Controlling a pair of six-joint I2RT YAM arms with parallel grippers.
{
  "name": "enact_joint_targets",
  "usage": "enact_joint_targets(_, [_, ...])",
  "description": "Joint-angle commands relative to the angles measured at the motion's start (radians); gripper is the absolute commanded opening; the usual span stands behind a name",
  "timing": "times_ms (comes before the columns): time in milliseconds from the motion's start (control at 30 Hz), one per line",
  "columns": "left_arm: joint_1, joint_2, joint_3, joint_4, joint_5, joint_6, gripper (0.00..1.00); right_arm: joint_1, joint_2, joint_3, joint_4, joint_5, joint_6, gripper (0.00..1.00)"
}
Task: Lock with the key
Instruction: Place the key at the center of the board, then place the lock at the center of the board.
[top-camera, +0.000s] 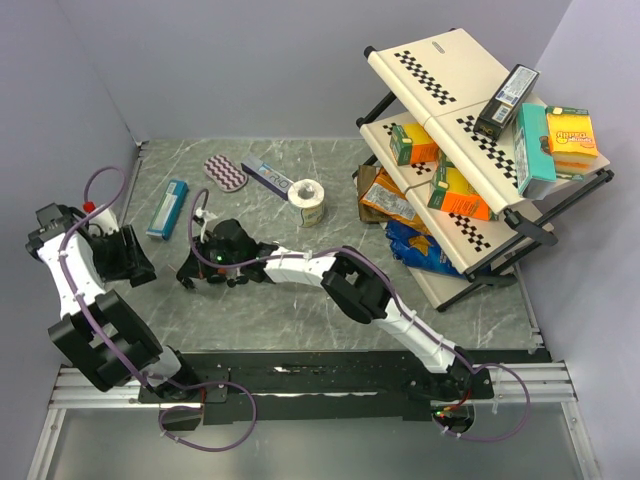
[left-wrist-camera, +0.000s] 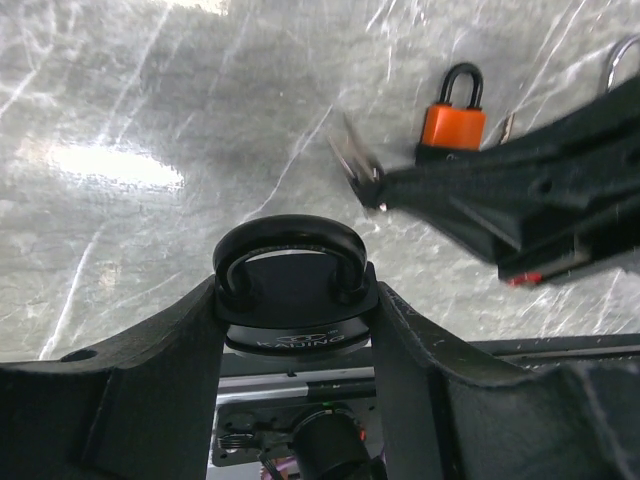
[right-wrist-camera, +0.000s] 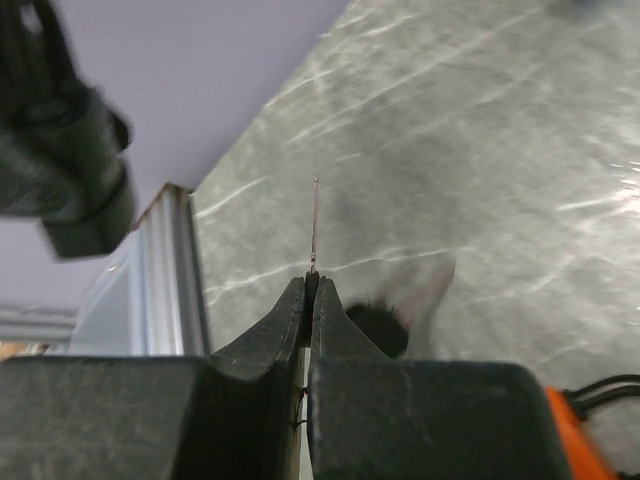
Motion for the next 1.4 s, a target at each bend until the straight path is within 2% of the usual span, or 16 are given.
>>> enact_joint_targets(0, [0.005,-0.034,-0.011,0.019,0.036,0.057,0.01,-0.006,0.042,0.051,0.046,0.064,0.002,0.01])
enact_joint_targets(167, [0.007,-0.01,-0.031,0.031,0.031,0.062,0.01,-0.01,0.055,0.07,0.043,0.061,0.008,0.06])
enact_joint_targets(267, [0.005,-0.009,-0.04,0.043,0.029,0.057,0.01,-0.013,0.055,0.07,0.048,0.058,0.013,0.22])
enact_joint_targets(300, [0.005,-0.009,-0.042,0.045,0.028,0.056,0.01,-0.013,0.055,0.071,0.048,0.053,0.011,0.39])
enact_joint_targets(367, [0.007,-0.006,-0.051,0.049,0.023,0.06,0.01,-0.015,0.056,0.076,0.046,0.052,0.01,0.5])
enact_joint_targets(633, [0.007,-0.002,-0.091,0.094,-0.043,0.08,0.01,-0.018,0.029,0.078,0.086,-0.012,-0.021,0.7])
enact_joint_targets(700, [0.007,0.027,-0.076,0.108,-0.081,0.079,0.01,-0.021,0.012,0.068,0.1,-0.031,-0.041,0.8])
enact_joint_targets(833, [0.005,0.111,-0.03,0.101,-0.13,0.091,0.01,-0.023,-0.06,0.01,0.115,-0.074,-0.062,0.87])
enact_joint_targets(1033, [0.005,0.182,-0.042,0.138,-0.234,0.102,0.01,-0.033,-0.203,-0.126,0.118,-0.122,-0.121,0.99])
enact_joint_targets(1200, [0.002,0.25,-0.025,0.146,-0.257,0.113,0.01,-0.049,-0.296,-0.188,0.105,-0.172,-0.131,1.0])
enact_joint_targets(1367, [-0.015,0.297,0.001,0.16,-0.302,0.139,0.01,-0.059,-0.387,-0.268,0.04,-0.226,-0.242,1.0])
